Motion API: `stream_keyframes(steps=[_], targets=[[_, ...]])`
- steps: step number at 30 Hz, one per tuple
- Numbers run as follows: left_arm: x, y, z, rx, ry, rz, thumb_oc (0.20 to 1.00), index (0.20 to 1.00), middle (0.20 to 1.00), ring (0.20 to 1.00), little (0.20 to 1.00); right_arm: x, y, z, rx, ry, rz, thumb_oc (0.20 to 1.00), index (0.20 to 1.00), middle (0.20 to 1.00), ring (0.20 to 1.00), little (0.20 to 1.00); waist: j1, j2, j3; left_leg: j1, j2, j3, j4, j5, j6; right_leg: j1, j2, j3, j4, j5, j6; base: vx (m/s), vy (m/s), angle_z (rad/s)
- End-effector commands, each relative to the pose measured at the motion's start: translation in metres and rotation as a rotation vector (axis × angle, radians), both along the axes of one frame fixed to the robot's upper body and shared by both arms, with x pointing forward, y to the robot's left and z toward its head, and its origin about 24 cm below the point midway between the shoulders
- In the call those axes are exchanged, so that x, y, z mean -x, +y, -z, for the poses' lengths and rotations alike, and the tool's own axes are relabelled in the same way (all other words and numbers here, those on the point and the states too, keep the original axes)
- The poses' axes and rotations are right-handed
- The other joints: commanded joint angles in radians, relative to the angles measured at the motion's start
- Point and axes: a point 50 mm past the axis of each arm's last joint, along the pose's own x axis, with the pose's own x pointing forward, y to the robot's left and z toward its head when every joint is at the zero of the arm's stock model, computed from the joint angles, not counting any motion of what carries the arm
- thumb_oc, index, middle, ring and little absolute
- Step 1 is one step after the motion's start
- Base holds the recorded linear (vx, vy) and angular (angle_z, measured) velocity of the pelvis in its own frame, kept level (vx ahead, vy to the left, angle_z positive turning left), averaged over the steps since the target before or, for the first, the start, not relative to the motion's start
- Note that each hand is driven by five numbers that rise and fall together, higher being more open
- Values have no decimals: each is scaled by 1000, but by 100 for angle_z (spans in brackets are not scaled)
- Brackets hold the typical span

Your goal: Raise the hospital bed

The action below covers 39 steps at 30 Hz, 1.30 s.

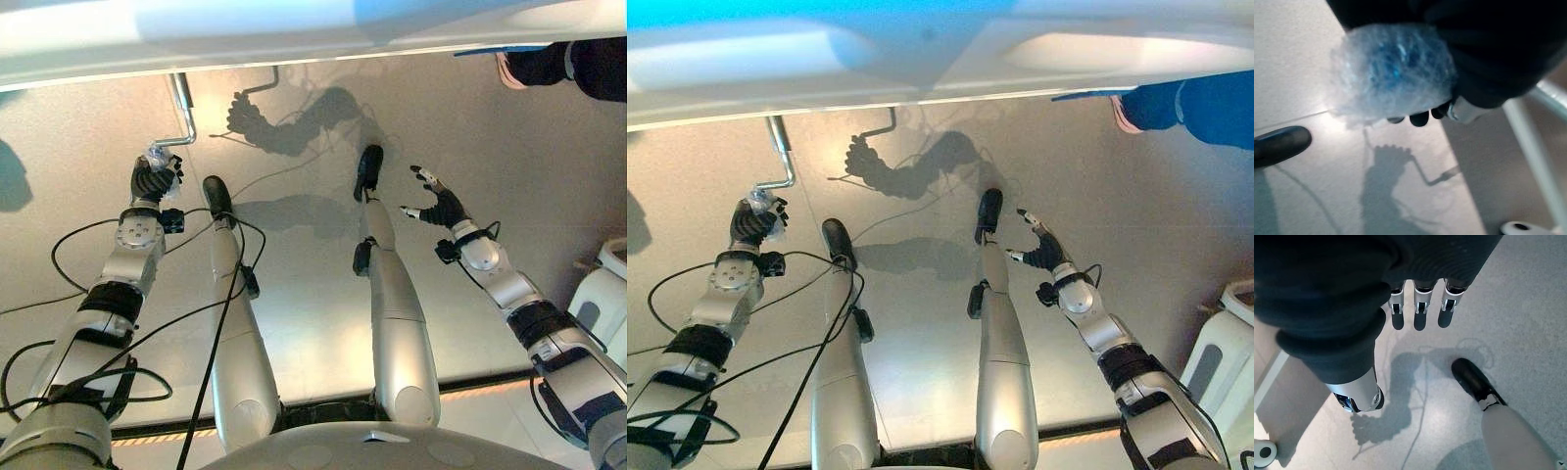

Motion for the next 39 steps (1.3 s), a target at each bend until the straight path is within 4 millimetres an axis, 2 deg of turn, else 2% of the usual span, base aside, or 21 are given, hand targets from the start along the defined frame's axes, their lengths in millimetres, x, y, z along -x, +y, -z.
stream_keyframes(steps=[1,3,7,9,12,13,14,15,16,17,23,25,26,27,28,29,33,36,37,38,39], targets=[[-19,-6,-51,-130,-131,26,200,200,200,200,200,1,20,-1,-52,-26,-55,1000,1000,1000,1000,1000,-12,-74,-11,-68,-28,9,78,-22,94,18,30,42,110,-148,72,0,-14,-5],[-21,-9,-51,-152,-120,33,200,200,200,200,200,1,22,-1,-52,-26,-60,1000,1000,1000,1000,1000,-15,-78,-11,-72,-27,9,78,-22,94,14,31,42,109,-147,72,1,-24,-8],[-29,-35,-47,-283,-69,124,200,200,200,200,200,1,27,-3,-62,-34,-76,1000,1000,1000,1000,1000,-24,-88,-11,-78,-22,7,77,-18,95,-3,38,45,113,-145,70,0,-33,-5],[-31,-39,-47,-292,-70,131,200,200,200,200,200,0,27,-3,-61,-33,-78,1000,1000,1000,1000,1000,-25,-89,-11,-78,-22,8,75,-18,95,-5,39,45,114,-145,70,-4,-24,-4],[-33,-62,-43,-315,-75,217,200,200,200,200,200,0,30,-2,-64,-27,-87,1000,1000,1000,1000,1000,-29,-95,-11,-75,-17,14,65,-13,92,-8,45,48,108,-143,70,0,0,0],[-33,-62,-43,-315,-74,217,200,200,200,200,200,0,30,-2,-64,-27,-87,1000,1000,1000,1000,1000,-28,-95,-11,-75,-17,15,64,-12,92,-8,45,49,107,-143,69,0,0,0],[-33,-78,-41,-301,-91,277,200,200,200,200,200,0,31,-2,-64,-25,-85,1000,1000,1000,1000,1000,-30,-95,-11,-75,-16,18,61,-10,91,-13,47,51,107,-142,69,0,0,0],[-33,-78,-41,-301,-91,277,200,200,200,200,200,0,31,-2,-64,-25,-85,1000,1000,1000,1000,1000,-30,-95,-11,-75,-16,18,61,-10,91,-12,47,52,107,-142,69,0,0,0],[-31,-99,-41,-298,-122,367,200,200,200,200,200,-1,31,-2,-61,-26,-79,1000,1000,1000,1000,1000,-31,-94,-11,-73,-14,19,58,-8,91,-15,49,52,107,-142,68,0,0,0],[-30,-106,-42,-300,-133,396,200,200,200,200,200,-1,30,-2,-58,-28,-74,1000,1000,1000,1000,1000,-31,-93,-11,-72,-14,20,57,-8,91,-14,51,54,106,-141,68,0,0,0],[-14,-147,-65,-172,-302,585,200,200,200,200,200,-1,20,-6,-56,-57,-19,1000,1000,1000,1000,1000,-29,-73,-11,-59,-19,23,41,-6,88,-8,49,54,91,-135,71,0,0,0],[-10,-151,-69,-156,-327,613,200,200,200,200,200,0,16,-6,-54,-63,-4,1000,1000,1000,1000,1000,-27,-67,-11,-56,-20,22,38,-6,88,-4,49,53,89,-135,72,0,0,0],[2,-159,-85,-107,-407,694,200,200,200,200,200,2,6,-4,-62,-61,37,1000,1000,1000,1000,1000,-21,-51,-11,-52,-25,20,32,-4,87,0,46,50,88,-138,71,0,0,0],[3,-159,-84,-107,-406,694,200,200,200,200,200,2,6,-4,-62,-61,37,1000,1000,1000,1000,1000,-21,-51,-11,-52,-25,19,32,-4,87,1,46,50,88,-138,71,0,0,0],[11,-158,-94,-74,-450,736,200,200,200,200,200,4,-1,-2,-72,-54,63,1000,1000,1000,1000,1000,-16,-40,-11,-50,-29,18,29,-4,87,4,45,49,87,-138,71,0,0,0],[12,-158,-93,-74,-450,736,200,200,200,200,200,4,-1,-2,-72,-54,63,1000,1000,1000,1000,1000,-16,-40,-11,-50,-28,18,29,-4,87,4,45,48,87,-138,71,0,0,0],[34,-150,-113,-43,-540,814,200,200,200,200,200,9,-13,-1,-89,-49,99,1000,1000,1000,1000,1000,-3,-22,-11,-46,-33,14,20,-2,86,10,42,43,86,-140,73,0,0,0],[52,-134,-122,-19,-580,847,200,200,200,200,200,14,-19,4,-111,-35,121,1000,1000,1000,1000,1000,8,-11,-11,-47,-36,10,21,-2,85,14,39,39,86,-139,73,0,0,0],[53,-134,-122,-19,-580,846,200,200,200,200,200,14,-19,4,-111,-34,119,1000,1000,1000,1000,1000,7,-12,-11,-47,-36,10,21,-2,85,15,40,39,85,-139,73,0,0,0],[64,-119,-123,0,-587,839,200,200,200,200,200,17,-22,7,-122,-27,128,1000,1000,1000,1000,1000,14,-6,-11,-49,-36,8,23,-4,85,15,37,37,86,-139,74,0,0,0],[69,-114,-123,-2,-588,836,200,200,200,200,200,19,-23,8,-125,-23,125,1000,1000,1000,1000,1000,17,-3,-11,-49,-36,6,23,-4,85,15,37,36,87,-139,74,0,0,0]])
